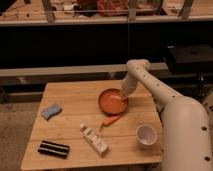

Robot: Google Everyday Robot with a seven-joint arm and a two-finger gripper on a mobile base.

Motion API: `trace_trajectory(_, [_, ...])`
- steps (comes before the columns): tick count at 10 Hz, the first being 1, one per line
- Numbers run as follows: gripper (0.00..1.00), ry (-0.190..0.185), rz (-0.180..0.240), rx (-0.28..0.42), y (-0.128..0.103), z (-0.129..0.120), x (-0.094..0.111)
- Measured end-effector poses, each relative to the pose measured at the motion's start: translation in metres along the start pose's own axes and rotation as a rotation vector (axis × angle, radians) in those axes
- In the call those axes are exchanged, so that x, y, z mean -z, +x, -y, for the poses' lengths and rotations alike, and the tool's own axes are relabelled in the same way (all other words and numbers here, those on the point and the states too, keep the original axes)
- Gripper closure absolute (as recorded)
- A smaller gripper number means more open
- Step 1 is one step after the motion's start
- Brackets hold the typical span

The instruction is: Push the ceramic bowl across the table

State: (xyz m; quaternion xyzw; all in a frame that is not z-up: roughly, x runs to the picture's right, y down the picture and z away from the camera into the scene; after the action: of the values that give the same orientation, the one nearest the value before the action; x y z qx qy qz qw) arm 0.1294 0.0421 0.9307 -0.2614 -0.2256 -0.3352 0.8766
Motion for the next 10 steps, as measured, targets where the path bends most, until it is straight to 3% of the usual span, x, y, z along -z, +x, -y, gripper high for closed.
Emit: trace_trajectory(10, [0.95,0.012,0.000,-0.026,-0.0007,0.0047,0.0014])
